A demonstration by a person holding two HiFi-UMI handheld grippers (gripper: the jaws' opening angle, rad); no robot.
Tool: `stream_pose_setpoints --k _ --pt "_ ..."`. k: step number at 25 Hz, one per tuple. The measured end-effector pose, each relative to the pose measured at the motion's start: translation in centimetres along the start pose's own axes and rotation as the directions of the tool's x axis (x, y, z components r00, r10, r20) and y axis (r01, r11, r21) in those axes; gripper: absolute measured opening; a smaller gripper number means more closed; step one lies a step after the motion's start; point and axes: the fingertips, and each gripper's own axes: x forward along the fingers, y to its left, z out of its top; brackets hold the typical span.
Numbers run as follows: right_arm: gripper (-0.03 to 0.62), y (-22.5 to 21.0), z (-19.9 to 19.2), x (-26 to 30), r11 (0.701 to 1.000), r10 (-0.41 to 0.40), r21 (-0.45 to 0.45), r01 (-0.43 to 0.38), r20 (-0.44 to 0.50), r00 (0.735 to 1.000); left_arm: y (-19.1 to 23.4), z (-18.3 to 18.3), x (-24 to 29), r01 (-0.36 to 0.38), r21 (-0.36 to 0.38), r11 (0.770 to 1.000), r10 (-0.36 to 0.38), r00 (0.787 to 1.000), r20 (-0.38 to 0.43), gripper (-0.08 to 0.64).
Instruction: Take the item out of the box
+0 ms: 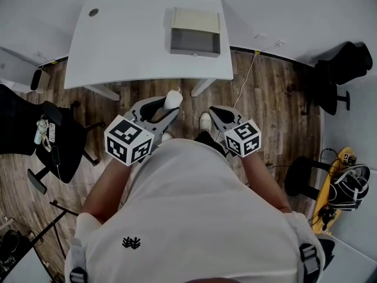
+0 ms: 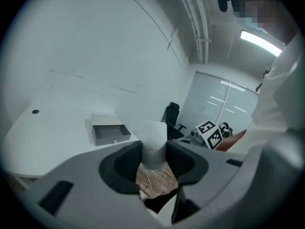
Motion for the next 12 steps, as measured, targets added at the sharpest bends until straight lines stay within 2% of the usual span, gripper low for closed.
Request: stream_pose_setpoints --k 12 --pt "0.006 -0.46 -0.57 -0.5 1.0 -0.013 0.018 0.013 0.002 1.0 0.09 -0.75 0.62 -0.002 -0.017 1.0 0.002 1.0 -0.024 0.166"
